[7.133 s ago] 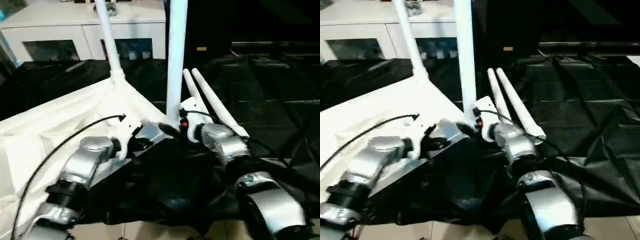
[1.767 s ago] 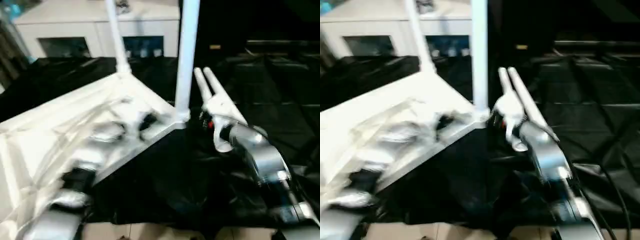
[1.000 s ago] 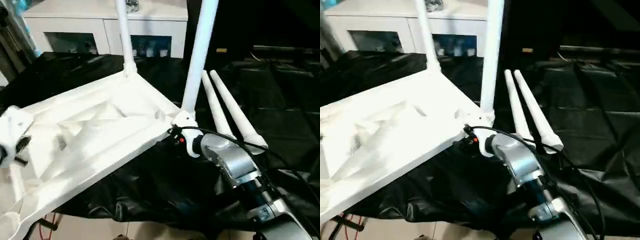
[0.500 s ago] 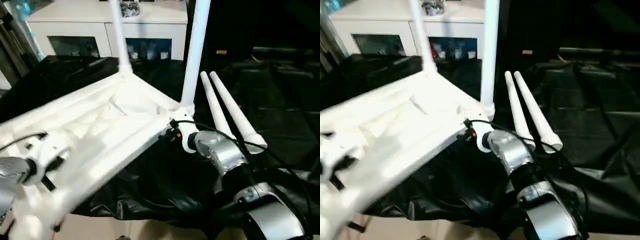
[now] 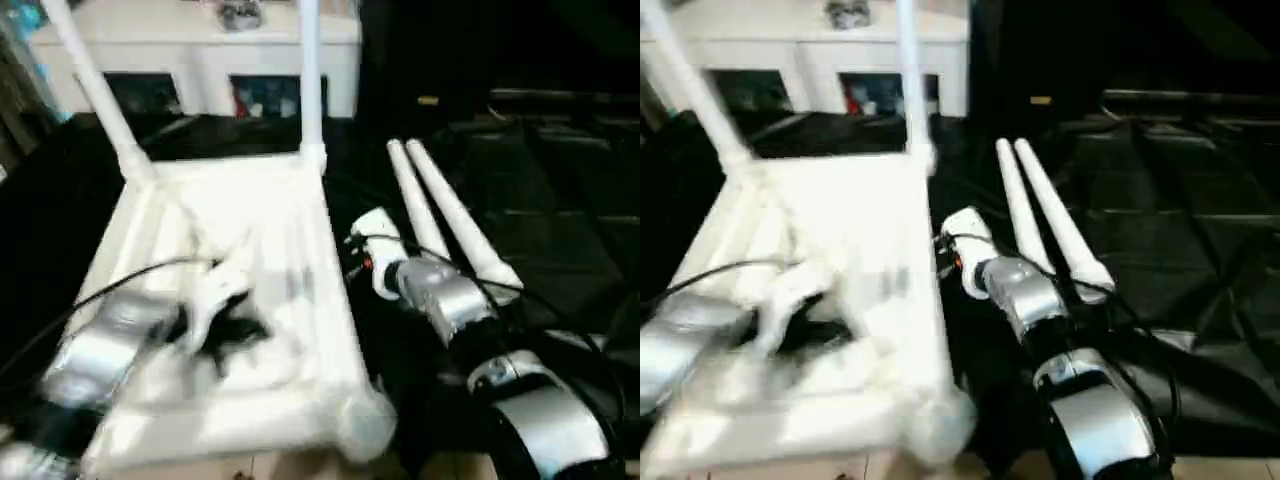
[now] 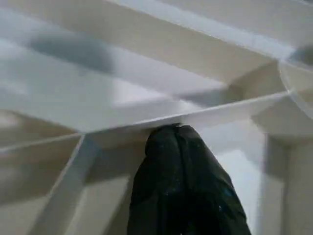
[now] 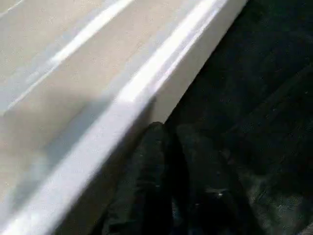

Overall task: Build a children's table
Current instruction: Rotate table base

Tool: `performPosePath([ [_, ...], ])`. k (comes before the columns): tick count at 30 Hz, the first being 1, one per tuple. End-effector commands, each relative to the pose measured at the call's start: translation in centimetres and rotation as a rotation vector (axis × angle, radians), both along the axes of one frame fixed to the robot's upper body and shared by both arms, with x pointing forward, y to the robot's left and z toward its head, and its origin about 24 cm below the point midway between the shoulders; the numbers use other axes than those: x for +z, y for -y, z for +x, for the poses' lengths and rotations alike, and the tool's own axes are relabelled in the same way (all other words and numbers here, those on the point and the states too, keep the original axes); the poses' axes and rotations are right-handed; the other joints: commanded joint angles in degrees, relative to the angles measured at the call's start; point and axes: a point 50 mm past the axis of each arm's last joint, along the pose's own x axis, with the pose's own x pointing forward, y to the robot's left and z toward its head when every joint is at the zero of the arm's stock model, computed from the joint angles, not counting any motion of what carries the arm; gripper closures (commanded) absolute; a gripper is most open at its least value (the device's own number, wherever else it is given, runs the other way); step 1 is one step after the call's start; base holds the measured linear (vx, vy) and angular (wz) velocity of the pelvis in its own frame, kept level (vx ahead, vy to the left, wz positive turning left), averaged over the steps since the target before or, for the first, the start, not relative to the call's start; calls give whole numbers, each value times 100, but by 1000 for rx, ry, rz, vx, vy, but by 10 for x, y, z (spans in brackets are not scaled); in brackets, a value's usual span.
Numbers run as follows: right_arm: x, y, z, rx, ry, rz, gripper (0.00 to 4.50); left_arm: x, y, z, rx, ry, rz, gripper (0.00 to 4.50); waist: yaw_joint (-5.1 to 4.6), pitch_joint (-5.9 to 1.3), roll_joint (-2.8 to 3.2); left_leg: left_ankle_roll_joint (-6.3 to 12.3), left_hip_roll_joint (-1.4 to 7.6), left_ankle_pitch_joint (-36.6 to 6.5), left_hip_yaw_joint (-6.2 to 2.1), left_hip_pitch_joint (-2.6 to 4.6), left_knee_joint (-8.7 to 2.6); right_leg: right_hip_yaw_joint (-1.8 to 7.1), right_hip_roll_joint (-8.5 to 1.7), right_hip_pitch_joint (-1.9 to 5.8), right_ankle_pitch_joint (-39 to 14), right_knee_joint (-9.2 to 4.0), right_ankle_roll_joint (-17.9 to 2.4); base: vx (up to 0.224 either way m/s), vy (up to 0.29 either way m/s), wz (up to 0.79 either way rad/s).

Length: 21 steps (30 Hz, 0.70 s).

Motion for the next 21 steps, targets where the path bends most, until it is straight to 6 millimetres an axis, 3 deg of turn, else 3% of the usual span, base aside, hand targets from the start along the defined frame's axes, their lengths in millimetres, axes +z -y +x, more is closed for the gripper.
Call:
performPosePath([
  [1,5,-16,0,57,22,28,437,4,0,22,51,126,111,450,20,-381,36,93,63,-947,0,23,-399,308,-304,303,-1083,-414,-1160,0,0,0],
  [3,7,-12,0,41,44,18,444,3,-11,33,76,190,223,450,11,-393,156,44,58,-1068,-33,9,-403,292,-317,340,-1058,-406,-1138,0,0,0],
  [4,8,-11,1,36,53,16,447,3,-16,35,79,203,252,450,-15,-401,87,15,61,-1044,-47,-27,-407,285,-322,380,-1004,-392,-1125,0,0,0],
  [5,10,-9,1,29,63,18,447,3,-21,38,90,225,286,450,-23,-407,120,9,53,-1023,-50,-27,-403,281,-315,380,-985,-382,-1124,0,0,0],
  [9,18,-2,1,10,100,27,447,6,-34,52,173,311,366,450,-14,-430,127,61,73,-847,-36,-5,-370,299,-320,352,-740,-366,-1259,0,0,0],
  [12,32,7,2,-22,167,30,447,14,-42,69,347,468,403,450,4,-419,90,97,57,-846,-26,3,-364,294,-261,358,-489,-363,-1224,0,0,0],
  [13,34,10,3,-31,182,25,447,14,-43,72,378,493,410,450,25,-434,106,72,72,-875,-43,8,-373,288,-297,366,-589,-357,-1192,0,0,0],
  [16,45,22,5,-102,240,1,447,12,-46,74,449,583,446,450,27,-413,36,37,69,-919,-38,4,-377,291,-295,359,-917,-403,-1060,0,0,0],
  [18,52,29,8,-165,272,-2,447,9,-46,73,451,612,432,450,43,-423,51,56,56,-803,-36,-12,-367,294,-304,356,-974,-402,-1020,0,0,0],
  [19,54,33,9,-190,282,-3,447,9,-45,72,455,613,405,450,48,-429,88,44,60,-769,-38,-12,-365,297,-314,350,-931,-402,-1029,0,0,0],
  [21,63,44,11,-265,299,0,447,12,-37,65,451,586,285,450,48,-443,98,28,83,-618,-45,-24,-359,298,-322,361,-563,-339,-1187,0,0,0],
])
